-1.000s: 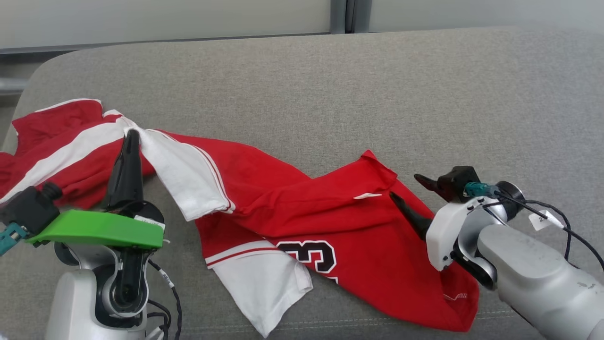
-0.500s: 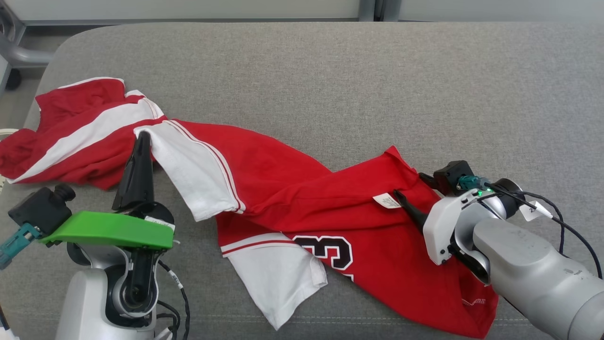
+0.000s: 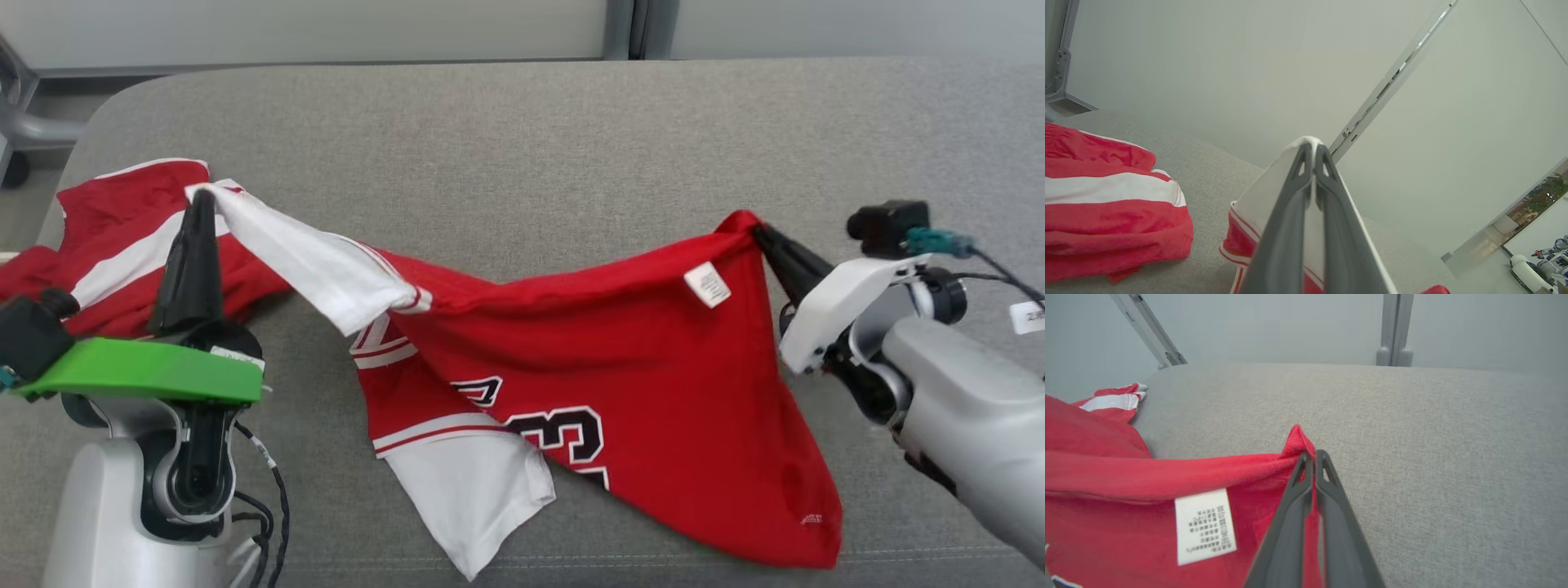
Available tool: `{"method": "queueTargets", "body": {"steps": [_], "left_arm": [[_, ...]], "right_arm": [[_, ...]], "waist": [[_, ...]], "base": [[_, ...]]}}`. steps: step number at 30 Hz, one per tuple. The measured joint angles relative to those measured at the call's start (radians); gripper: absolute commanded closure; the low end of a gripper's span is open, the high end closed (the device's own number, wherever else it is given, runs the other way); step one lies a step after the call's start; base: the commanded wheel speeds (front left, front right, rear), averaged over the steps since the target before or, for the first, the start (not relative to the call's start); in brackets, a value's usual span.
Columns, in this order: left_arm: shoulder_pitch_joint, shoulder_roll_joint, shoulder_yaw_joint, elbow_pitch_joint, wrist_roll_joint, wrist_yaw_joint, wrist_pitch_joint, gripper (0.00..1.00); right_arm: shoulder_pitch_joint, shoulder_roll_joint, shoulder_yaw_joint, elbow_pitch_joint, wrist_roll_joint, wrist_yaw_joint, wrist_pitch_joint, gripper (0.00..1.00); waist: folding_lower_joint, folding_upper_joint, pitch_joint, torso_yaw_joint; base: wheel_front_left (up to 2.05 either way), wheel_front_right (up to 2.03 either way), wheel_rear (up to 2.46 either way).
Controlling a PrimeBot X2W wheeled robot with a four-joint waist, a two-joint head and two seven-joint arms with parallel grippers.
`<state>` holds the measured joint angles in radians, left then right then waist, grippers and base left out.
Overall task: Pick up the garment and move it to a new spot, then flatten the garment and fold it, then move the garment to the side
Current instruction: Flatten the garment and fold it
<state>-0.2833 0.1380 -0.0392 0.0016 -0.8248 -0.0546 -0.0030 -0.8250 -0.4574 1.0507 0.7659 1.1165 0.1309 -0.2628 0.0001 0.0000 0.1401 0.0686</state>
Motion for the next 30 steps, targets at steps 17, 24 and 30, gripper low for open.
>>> {"method": "queueTargets", "body": {"steps": [17,24,30], "left_arm": [[-0.376,0.095,0.007,-0.064,-0.043,0.024,0.178,1.0],[-0.513,0.113,-0.026,-0.021,-0.045,0.023,0.239,1.0],[-0.586,0.141,-0.075,0.109,0.03,0.012,0.235,1.0]], "right_arm": [[-0.077,-0.291,-0.238,-0.383,0.206,0.0,0.015,1.0],[-0.155,-0.333,-0.257,-0.399,0.195,0.0,0.059,1.0],[-0.233,-0.239,-0.213,-0.265,0.132,0.0,0.132,1.0]], "waist": [[0.0,0.0,-0.133,-0.121],[0.0,0.0,-0.156,-0.166],[-0.0001,0.0,-0.133,-0.188]], "base": [[0.0,0.0,0.0],[0.0,0.0,0.0],[0.0,0.0,0.0]]}}
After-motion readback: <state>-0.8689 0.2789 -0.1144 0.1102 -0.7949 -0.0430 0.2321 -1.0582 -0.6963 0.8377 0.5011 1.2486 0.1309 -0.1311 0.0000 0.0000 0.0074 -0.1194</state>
